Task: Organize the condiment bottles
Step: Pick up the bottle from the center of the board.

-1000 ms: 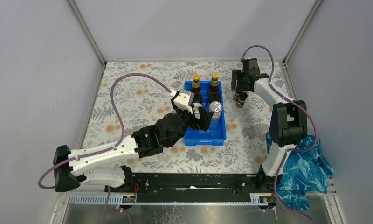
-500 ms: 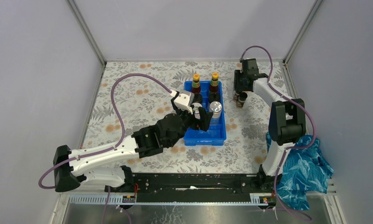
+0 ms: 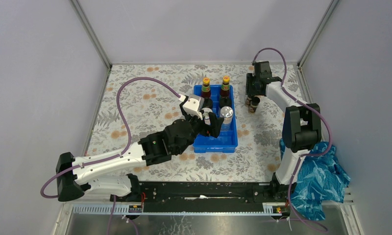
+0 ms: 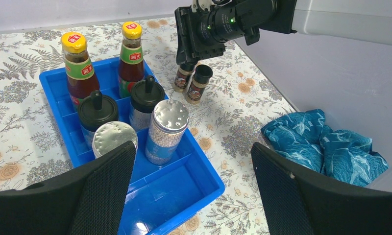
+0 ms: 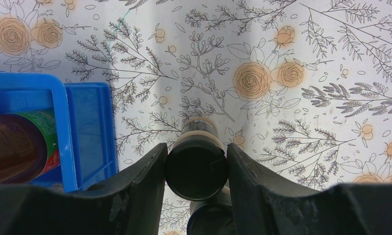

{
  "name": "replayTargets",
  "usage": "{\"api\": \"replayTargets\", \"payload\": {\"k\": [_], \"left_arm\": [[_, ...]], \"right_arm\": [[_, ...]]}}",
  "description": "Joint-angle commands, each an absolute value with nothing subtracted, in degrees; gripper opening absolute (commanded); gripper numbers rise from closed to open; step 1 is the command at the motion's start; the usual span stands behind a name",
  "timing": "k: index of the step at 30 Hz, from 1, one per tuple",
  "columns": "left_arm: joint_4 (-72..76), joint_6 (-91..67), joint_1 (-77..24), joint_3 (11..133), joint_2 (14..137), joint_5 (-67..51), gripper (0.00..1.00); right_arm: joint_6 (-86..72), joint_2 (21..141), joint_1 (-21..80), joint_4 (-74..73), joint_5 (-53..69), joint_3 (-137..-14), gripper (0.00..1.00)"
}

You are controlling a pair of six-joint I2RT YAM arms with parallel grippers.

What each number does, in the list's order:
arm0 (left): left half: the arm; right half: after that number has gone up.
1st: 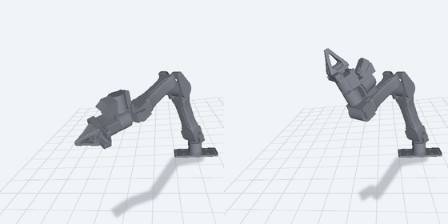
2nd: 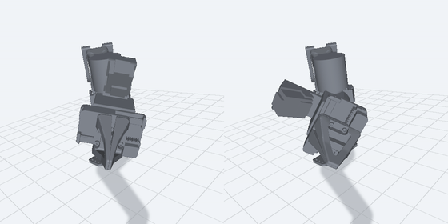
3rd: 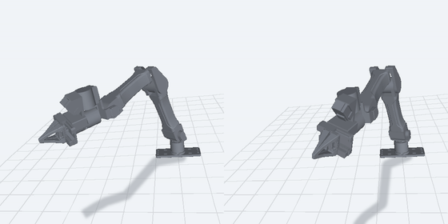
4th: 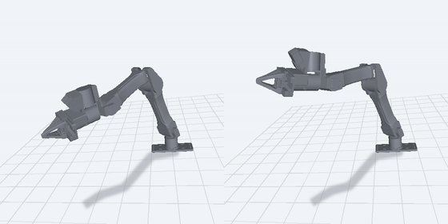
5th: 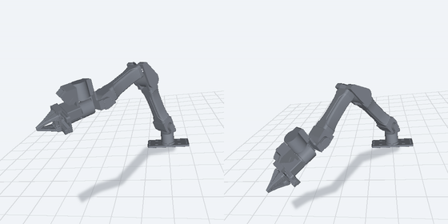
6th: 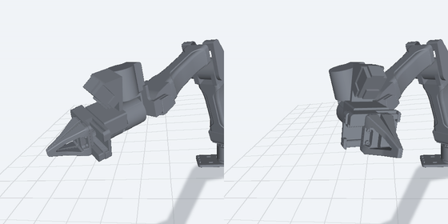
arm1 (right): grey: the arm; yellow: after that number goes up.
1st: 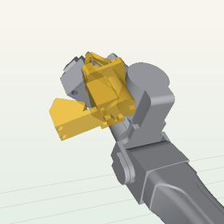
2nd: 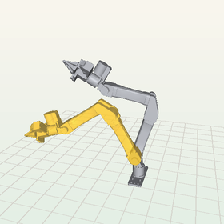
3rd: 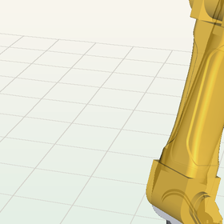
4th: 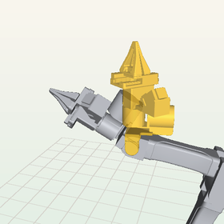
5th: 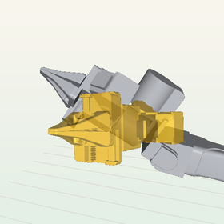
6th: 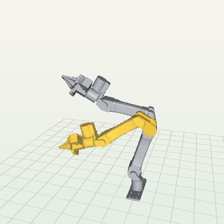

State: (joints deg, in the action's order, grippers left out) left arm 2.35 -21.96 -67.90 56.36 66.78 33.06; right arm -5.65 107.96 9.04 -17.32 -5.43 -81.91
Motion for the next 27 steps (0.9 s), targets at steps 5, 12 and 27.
{"api": "replayTargets", "payload": {"k": [5,12,27], "left_arm": [[3.5,-21.9,-68.3,55.6,66.0,35.1,0.92],[3.2,-21.8,-68.4,55.6,65.7,36.0,0.92],[0.1,-21.8,-68.4,55.6,61.2,39.1,0.91]], "right_arm": [[-5.3,105.4,9.1,-16.2,-5.5,-86.8,0.00],[-5.4,103.4,9.5,-16.9,-5.7,-87.8,0.00],[-6.3,91.0,12.8,-19.1,-7.7,-84.2,0.00]]}}
